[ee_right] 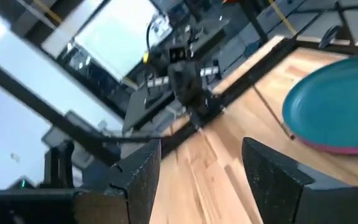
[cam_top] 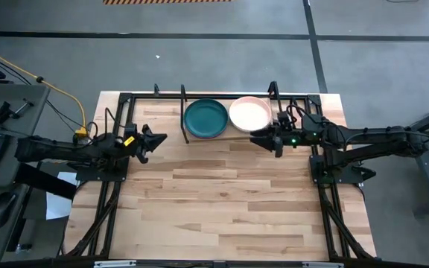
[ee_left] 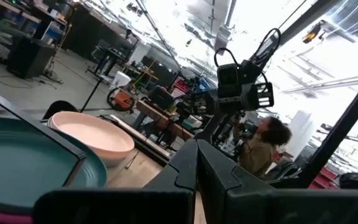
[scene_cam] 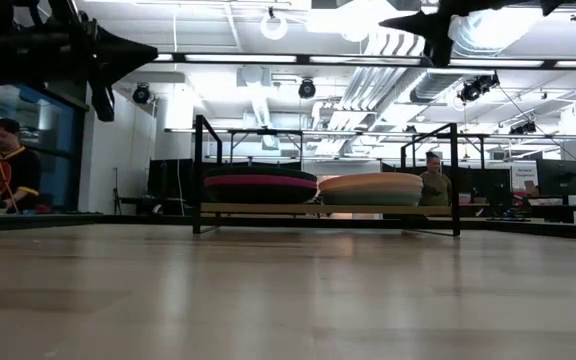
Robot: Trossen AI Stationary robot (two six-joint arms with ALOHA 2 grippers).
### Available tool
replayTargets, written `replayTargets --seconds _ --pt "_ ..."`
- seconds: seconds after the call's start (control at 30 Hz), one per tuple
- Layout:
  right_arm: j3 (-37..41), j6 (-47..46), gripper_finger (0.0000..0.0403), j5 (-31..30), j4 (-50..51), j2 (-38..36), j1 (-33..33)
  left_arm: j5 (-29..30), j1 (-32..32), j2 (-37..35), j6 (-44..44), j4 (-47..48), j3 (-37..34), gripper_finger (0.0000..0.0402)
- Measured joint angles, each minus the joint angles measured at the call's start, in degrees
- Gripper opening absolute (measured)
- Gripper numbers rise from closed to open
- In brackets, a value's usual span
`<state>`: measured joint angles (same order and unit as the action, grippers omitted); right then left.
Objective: Place and stack plates onto a shelf
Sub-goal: Return to Home Position
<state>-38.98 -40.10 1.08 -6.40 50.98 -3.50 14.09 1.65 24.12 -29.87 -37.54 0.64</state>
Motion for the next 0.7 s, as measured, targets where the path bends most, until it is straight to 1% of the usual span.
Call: replayTargets --seconds 0.1,0.2,0.27,0.33,0.43,0.47,0.5,0.6,0.7 --pt "0.0 2.1 0.0195 0.9 5.4 -2.3 1.0 0.0 0.0 0.0 -0.4 0.1 0.0 0.0" --pt "0.6 4.4 0.0159 0.9 10.2 -5.4 2.5 -0.5 0.0 0.0 -5.6 0.2 0.0 0.0" --pt "2.0 5.8 0.0123 0.9 11.0 -8.1 3.8 -0.5 0.0 0.0 -7.3 0.3 0.0 0.0" --pt "4.9 6.9 0.0082 0.6 9.7 -11.5 5.4 -0.5 0.0 0.0 -7.4 0.4 0.0 0.0" --pt "12.4 7.1 0.0019 -0.8 3.9 -17.0 7.1 -0.5 0.0 0.1 -7.4 0.6 0.0 0.0" --pt "15.4 7.1 0.001 -1.0 1.0 -19.0 7.4 -0.5 0.0 0.1 -7.4 0.6 0.0 0.0" --pt "18.4 6.7 0.0009 -1.0 -2.4 -20.8 7.5 -0.5 0.0 0.1 -7.4 0.7 0.0 0.0" --pt "26.0 5.1 0.0022 -1.0 -10.3 -26.5 7.0 -0.6 0.0 0.1 -7.4 0.7 0.0 0.0" --pt "30.5 5.1 0.0014 -1.0 -12.1 -31.7 6.1 -0.6 0.0 0.1 -7.4 0.7 0.0 0.0"
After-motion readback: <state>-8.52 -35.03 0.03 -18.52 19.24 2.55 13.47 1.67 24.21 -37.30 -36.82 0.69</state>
